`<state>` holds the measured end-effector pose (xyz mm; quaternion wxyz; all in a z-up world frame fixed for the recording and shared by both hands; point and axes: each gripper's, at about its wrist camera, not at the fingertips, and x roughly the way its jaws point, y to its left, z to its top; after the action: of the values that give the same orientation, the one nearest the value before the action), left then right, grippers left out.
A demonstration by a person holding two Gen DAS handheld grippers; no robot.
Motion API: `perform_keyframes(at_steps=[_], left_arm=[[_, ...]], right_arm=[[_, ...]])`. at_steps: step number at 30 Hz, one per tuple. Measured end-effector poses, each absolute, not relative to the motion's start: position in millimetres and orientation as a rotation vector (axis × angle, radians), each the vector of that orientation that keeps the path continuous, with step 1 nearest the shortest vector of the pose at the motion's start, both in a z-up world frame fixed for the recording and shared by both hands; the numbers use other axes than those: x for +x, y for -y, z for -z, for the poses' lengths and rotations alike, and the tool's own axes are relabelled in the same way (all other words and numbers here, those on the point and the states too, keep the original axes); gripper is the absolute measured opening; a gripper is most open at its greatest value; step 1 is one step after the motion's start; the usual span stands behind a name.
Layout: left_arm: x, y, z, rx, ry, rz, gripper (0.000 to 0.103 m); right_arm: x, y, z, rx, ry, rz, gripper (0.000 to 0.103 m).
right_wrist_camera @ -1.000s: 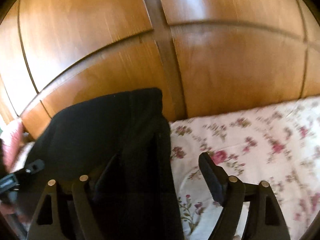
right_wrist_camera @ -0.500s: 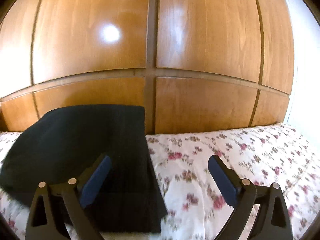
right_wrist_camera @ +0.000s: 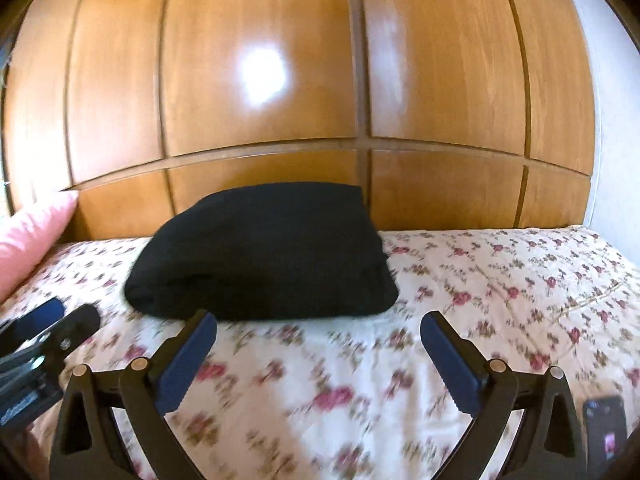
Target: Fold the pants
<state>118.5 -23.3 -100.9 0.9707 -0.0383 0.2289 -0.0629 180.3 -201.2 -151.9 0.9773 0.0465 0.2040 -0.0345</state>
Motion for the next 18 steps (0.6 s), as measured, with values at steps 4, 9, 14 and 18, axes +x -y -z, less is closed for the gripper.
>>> perform_keyframes(at_steps=[4, 9, 14, 18], left_arm=[[106, 21, 103, -0.083, -0.472, 0.123, 0.072], [95, 19, 106, -0.087, -0.48, 0.117, 0.072], [91, 20, 105, -0.074, -0.463, 0.103, 0.072], [92, 21, 106, -0.069, -0.469, 0.095, 0.072]], right_arm=[[156, 187, 155, 0.065, -0.4, 0.079, 0.102], [146, 188, 156, 0.068, -0.379, 0.086, 0.102], [148, 190, 158, 0.074, -0.396, 0.091, 0.102], [147, 185, 159, 0.046, -0.391, 0.09, 0.102]])
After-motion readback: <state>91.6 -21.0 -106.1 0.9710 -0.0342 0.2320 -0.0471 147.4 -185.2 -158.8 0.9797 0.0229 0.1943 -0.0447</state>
